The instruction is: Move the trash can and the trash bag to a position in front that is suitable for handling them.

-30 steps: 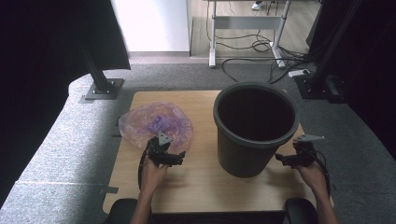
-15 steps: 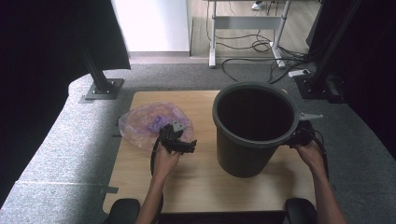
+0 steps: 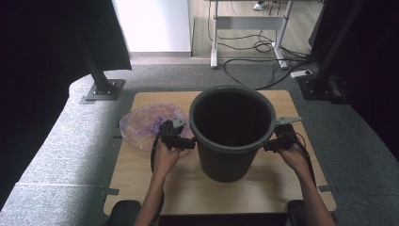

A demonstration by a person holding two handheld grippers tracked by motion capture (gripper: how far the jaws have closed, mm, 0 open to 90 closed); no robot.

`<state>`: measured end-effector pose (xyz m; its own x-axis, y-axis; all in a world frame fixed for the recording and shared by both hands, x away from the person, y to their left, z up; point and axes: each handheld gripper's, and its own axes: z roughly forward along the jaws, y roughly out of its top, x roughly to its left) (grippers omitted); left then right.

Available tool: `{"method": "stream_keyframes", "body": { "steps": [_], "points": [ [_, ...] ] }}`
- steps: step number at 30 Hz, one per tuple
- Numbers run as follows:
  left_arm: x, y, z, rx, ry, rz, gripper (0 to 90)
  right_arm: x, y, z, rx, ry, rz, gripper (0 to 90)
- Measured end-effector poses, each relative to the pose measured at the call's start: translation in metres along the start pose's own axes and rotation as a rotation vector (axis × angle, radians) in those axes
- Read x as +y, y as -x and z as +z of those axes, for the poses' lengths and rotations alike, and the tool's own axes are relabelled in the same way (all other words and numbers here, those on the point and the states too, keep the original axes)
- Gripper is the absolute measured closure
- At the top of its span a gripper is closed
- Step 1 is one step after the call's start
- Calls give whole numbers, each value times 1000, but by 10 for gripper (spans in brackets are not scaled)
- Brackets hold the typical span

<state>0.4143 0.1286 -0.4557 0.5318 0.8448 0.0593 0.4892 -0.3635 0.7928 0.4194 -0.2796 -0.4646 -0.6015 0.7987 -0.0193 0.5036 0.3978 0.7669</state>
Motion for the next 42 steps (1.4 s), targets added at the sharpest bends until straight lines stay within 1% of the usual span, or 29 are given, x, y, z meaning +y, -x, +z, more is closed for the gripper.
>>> {"method": "stream_keyframes", "body": {
  "steps": [1,3,4,5,6,7,8,10,12,13,15,16,17,18,19,22,23,24,25,28,29,33,34,35,36,37,40,41,42],
  "points": [
    [-3,-3,-3,4,0,-5,0,1,-4,2,3,5,-9,0],
    [-8,-8,-9,15,2,-10,0,4,-11,6,15,1,-6,0],
    [-8,-8,-9,15,2,-10,0,6,-14,8,14,-1,-10,0],
    [-13,-12,-15,23,2,-25,0,9,-18,10,9,-4,-20,0],
    [-13,-12,-15,23,2,-25,0,9,-18,10,9,-4,-20,0],
    [-17,-15,-19,28,1,-38,0,14,-25,13,2,-6,-46,0],
    [-17,-15,-19,28,1,-38,0,16,-27,14,1,-10,-57,0],
    [-19,-20,-20,2,1,-56,0,17,-28,15,0,-14,-64,0],
    [-19,-23,-21,0,0,-60,0,16,-26,15,22,-14,-39,0],
    [-20,-32,-28,26,-1,-65,0,14,-24,15,38,-15,-27,0],
    [-24,-45,-37,64,-3,-79,0,6,-21,14,39,-27,-21,0],
    [-24,-45,-37,64,-3,-79,0,1,-18,13,33,-41,-22,0],
    [-29,-59,-46,108,-11,-92,0,-5,-16,13,30,-53,-14,0],
    [-29,-59,-46,108,-11,-92,0,-5,-16,13,30,-53,-14,0],
    [-36,-73,-53,150,-25,-104,0,-20,-11,14,34,-72,12,0],
    [-49,-94,-57,193,-50,-146,0,-44,-6,17,35,-103,46,0],
    [-54,-101,-56,199,-56,-163,0,-52,-6,18,36,-112,54,0],
    [-54,-101,-56,199,-56,-163,0,-52,-6,18,36,-112,54,0],
    [-64,-111,-51,202,-66,-193,0,-68,-5,21,32,-128,66,0],
    [-79,-122,-41,217,-86,-220,0,-86,-4,26,10,-164,62,0],
    [-84,-125,-38,218,-89,-234,0,-90,-5,26,-9,-161,43,0],
    [-107,-132,-27,230,-84,-293,0,-97,-5,24,-7,-102,41,0],
    [-107,-132,-27,230,-84,-293,0,-99,-5,24,-7,-85,38,0],
    [-117,-135,-21,225,-90,-307,0,-100,-5,24,-6,-76,38,0],
    [-117,-135,-21,225,-90,-307,0,-100,-5,24,-6,-77,38,0],
    [-124,-136,-15,225,-99,-312,0,-100,-5,24,-6,-77,38,0],
    [-130,-137,-5,219,-123,-317,0,-100,-5,25,-6,-76,38,0],
    [-128,-137,-2,234,-140,-304,0,-100,-5,25,-6,-77,38,0],
    [-128,-137,-2,234,-140,-304,0,-100,-5,24,-6,-77,38,0]
  ]
}}
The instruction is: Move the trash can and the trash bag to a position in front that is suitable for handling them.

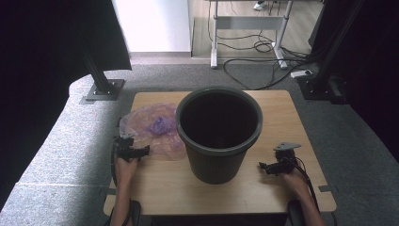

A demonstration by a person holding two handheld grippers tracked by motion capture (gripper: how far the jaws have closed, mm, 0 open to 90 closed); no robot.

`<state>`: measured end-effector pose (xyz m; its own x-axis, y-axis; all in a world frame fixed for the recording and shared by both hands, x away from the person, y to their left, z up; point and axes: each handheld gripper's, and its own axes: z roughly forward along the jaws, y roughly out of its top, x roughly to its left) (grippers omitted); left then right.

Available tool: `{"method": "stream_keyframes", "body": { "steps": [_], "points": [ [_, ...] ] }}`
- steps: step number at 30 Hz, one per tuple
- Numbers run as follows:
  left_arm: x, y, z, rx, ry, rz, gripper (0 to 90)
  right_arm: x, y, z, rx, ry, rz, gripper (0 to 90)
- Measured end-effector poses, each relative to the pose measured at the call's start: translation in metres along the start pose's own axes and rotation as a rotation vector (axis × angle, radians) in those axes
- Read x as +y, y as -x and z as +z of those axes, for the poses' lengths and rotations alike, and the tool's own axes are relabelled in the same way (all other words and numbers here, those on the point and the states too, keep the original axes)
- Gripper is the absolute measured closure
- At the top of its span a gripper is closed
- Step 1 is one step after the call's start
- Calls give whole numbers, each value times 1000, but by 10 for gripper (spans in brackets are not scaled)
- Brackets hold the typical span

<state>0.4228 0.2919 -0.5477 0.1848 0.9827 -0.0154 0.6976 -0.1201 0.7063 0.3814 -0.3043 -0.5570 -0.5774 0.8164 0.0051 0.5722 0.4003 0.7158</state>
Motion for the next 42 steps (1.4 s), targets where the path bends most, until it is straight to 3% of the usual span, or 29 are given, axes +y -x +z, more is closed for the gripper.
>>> {"method": "stream_keyframes", "body": {
  "steps": [2,4,12,24,29,32,37,40,42],
  "points": [
    [6,5,7,20,-17,24,0,0,0,0,0,0,0,0],
    [10,8,11,25,-19,21,0,0,0,0,0,0,0,0],
    [28,24,30,11,-20,34,0,0,0,0,0,0,0,0],
    [65,67,68,-54,-20,99,0,0,0,0,0,0,0,0],
    [78,107,83,-117,-19,159,0,0,0,0,0,0,0,0],
    [81,119,85,-137,-18,179,0,0,0,0,0,0,0,0],
    [85,113,67,-187,-32,153,0,0,0,0,0,0,0,0],
    [96,99,41,-206,-50,150,0,0,0,0,0,0,0,0],
    [107,84,23,-182,-51,137,0,0,0,0,0,0,0,0]
  ]
}}
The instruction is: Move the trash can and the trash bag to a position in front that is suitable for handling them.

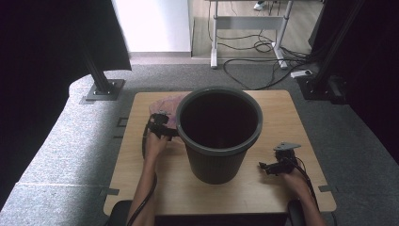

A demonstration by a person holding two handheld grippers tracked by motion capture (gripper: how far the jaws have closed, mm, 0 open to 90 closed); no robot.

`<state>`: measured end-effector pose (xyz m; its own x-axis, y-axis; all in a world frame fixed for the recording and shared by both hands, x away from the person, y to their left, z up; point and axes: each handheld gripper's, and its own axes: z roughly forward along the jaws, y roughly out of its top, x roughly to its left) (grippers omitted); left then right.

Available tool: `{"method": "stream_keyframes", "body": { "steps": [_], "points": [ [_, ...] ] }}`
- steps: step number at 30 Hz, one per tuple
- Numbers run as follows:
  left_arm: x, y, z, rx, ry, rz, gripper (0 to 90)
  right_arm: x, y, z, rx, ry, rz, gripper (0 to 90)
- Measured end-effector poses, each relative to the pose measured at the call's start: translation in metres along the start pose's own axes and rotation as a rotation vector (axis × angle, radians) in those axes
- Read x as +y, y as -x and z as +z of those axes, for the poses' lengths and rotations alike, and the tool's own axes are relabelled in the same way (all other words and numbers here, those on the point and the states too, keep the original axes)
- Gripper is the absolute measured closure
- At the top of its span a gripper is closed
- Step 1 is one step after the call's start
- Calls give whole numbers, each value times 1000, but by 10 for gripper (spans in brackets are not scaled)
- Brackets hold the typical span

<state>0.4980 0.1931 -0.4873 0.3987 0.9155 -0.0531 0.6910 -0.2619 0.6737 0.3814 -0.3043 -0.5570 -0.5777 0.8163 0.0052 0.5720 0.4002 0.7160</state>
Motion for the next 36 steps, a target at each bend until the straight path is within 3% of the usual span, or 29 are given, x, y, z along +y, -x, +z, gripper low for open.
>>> {"method": "stream_keyframes", "body": {
  "steps": [2,4,6,9,10,11,12,15,19,21,23,33,36],
  "points": [
    [5,-10,-12,-17,8,-18,0,0,0,0,0,0,0,0],
    [8,-19,-20,40,38,-23,0,0,0,0,0,0,0,0],
    [11,-31,-17,90,61,-22,0,0,0,0,0,0,-1,0],
    [15,-52,1,158,75,-42,0,0,0,0,0,-1,-1,0],
    [15,-52,1,158,75,-42,0,0,0,0,0,-1,-1,0],
    [15,-66,22,132,98,-76,0,0,0,0,0,-1,-2,0],
    [15,-66,22,132,98,-76,0,0,0,0,0,-1,-2,0],
    [10,-67,45,123,57,-62,0,0,0,0,0,-1,-2,0],
    [-4,-57,70,120,-6,-24,0,0,0,0,0,0,-2,0],
    [-7,-52,73,122,28,-26,0,0,0,0,0,-1,-2,0],
    [-6,-44,74,111,23,-16,0,0,0,0,0,-1,-1,0],
    [14,30,100,8,22,84,0,0,0,0,1,-1,0,0],
    [21,46,107,-13,20,109,0,0,0,0,0,-1,0,0]
  ]
}}
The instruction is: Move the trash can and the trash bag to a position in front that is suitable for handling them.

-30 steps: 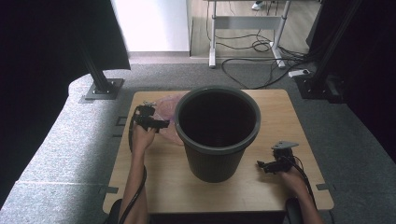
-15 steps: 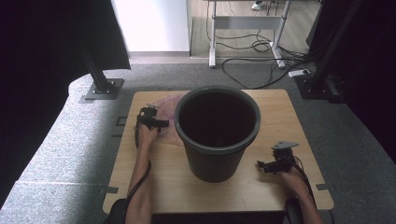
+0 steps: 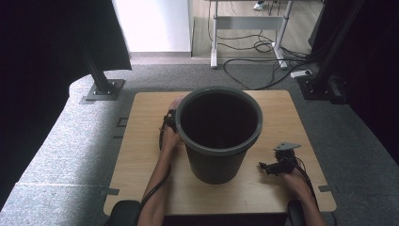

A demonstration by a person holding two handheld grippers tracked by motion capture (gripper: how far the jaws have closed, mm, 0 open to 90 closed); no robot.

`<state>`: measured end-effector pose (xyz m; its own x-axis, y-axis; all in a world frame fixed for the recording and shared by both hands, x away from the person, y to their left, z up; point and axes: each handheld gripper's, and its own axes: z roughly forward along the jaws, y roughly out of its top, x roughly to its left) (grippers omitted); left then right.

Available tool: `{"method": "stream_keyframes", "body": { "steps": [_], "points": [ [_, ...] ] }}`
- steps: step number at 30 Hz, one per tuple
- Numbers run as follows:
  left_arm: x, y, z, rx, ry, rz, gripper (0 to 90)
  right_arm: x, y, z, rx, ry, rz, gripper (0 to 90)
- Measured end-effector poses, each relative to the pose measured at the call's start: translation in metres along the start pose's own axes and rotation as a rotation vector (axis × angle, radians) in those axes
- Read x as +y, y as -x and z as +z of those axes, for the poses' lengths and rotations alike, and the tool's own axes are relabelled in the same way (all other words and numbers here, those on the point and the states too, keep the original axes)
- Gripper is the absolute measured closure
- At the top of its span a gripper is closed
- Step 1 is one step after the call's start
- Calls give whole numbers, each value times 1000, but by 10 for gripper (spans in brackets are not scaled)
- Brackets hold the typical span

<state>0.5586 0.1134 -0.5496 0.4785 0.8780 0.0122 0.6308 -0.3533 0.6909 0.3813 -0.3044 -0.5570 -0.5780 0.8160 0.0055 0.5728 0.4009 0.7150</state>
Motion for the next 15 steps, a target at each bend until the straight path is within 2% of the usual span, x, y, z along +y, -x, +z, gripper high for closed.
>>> {"method": "stream_keyframes", "body": {
  "steps": [3,6,10,15],
  "points": [
    [4,7,3,-22,2,10,0,0,0,0,0,0,0,0],
    [5,1,-4,-36,37,-42,0,0,0,0,0,0,0,0],
    [10,-14,-30,-31,87,-71,0,0,0,0,0,0,0,0],
    [16,-29,-75,-12,159,-90,0,0,0,0,0,-1,0,0]
  ]
}}
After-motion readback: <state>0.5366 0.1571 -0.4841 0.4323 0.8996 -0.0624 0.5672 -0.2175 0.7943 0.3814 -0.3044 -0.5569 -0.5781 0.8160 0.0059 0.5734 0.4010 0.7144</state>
